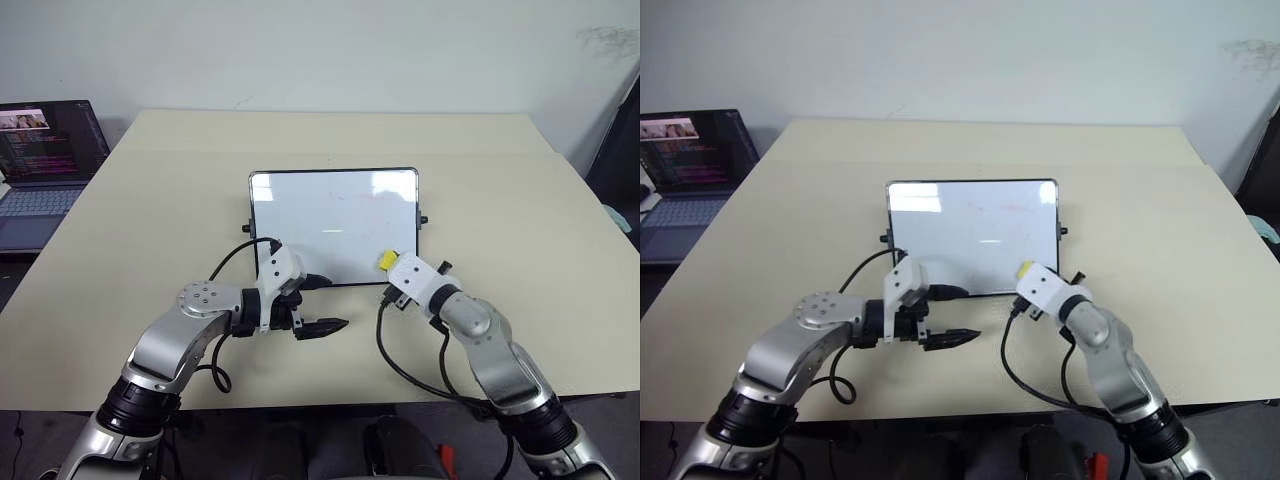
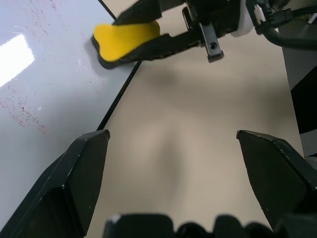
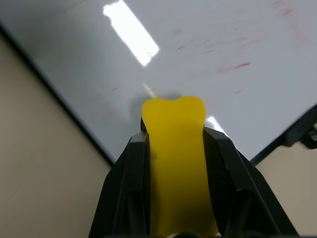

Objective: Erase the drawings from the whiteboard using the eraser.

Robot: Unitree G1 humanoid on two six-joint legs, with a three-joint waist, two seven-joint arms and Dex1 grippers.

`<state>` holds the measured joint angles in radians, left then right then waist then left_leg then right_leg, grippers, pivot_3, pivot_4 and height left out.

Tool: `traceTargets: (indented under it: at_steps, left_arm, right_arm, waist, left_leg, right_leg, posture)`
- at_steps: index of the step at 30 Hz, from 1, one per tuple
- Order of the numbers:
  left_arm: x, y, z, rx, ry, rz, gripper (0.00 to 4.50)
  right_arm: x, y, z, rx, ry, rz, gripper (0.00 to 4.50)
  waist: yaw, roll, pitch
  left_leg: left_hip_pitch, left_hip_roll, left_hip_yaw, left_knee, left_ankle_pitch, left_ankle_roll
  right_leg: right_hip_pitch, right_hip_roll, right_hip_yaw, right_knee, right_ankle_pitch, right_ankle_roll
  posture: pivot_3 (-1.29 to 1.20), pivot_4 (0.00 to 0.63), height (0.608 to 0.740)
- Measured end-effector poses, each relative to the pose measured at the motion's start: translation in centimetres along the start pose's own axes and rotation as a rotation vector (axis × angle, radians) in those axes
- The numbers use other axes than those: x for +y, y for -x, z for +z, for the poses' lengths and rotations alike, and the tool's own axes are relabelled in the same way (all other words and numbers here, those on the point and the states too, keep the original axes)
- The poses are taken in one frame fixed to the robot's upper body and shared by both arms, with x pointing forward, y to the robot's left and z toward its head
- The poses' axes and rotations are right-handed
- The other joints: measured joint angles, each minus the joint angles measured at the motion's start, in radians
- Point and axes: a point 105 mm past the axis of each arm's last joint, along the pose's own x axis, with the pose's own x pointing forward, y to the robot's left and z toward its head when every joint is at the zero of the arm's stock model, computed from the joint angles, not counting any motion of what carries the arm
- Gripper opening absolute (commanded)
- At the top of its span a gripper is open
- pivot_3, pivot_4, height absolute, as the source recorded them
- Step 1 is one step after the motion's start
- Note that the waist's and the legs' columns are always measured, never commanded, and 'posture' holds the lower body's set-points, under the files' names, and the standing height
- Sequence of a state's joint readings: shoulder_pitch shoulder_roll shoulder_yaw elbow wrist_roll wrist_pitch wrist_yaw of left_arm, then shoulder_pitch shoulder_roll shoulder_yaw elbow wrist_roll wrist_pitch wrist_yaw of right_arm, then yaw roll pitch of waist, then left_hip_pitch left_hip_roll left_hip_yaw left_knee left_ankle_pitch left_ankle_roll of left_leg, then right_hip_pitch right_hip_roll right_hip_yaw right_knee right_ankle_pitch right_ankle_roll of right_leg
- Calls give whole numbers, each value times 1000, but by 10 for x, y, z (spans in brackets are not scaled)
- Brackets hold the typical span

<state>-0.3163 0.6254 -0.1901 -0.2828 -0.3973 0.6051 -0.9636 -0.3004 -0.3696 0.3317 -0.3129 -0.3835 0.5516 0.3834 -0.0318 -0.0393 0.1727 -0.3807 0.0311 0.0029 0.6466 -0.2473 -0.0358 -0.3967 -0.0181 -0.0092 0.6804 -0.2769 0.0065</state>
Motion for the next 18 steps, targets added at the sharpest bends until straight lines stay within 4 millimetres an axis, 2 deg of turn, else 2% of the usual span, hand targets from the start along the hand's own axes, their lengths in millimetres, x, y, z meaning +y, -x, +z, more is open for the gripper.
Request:
traceTargets:
  at_steps: [4, 13, 18]
  left_arm:
    - [0, 0, 0, 0, 0, 0, 4500]
    - [-1, -1, 1, -3, -2, 2, 4500]
    - [-2, -1, 4, -8, -10, 3, 4500]
  right_arm:
    - [-23, -3, 6, -24, 7, -102, 1144]
    - [-34, -13, 20, -81, 14, -161, 1144]
    - [-33, -15, 21, -89, 15, -145, 1144]
  waist:
    - [3, 0, 0]
    - [1, 0, 1]
    - [0, 0, 1]
  left_leg:
    - [-2, 0, 0, -1, 0, 0]
    - [-3, 0, 1, -2, 0, 0]
    - [-3, 0, 1, -2, 0, 0]
  right_leg:
    - [0, 0, 0, -2, -1, 0]
    - [-2, -1, 0, -2, -1, 0]
    - [-2, -1, 0, -2, -1, 0]
  posture:
    - [0, 150, 740]
    - [0, 150, 740]
    - [0, 150, 740]
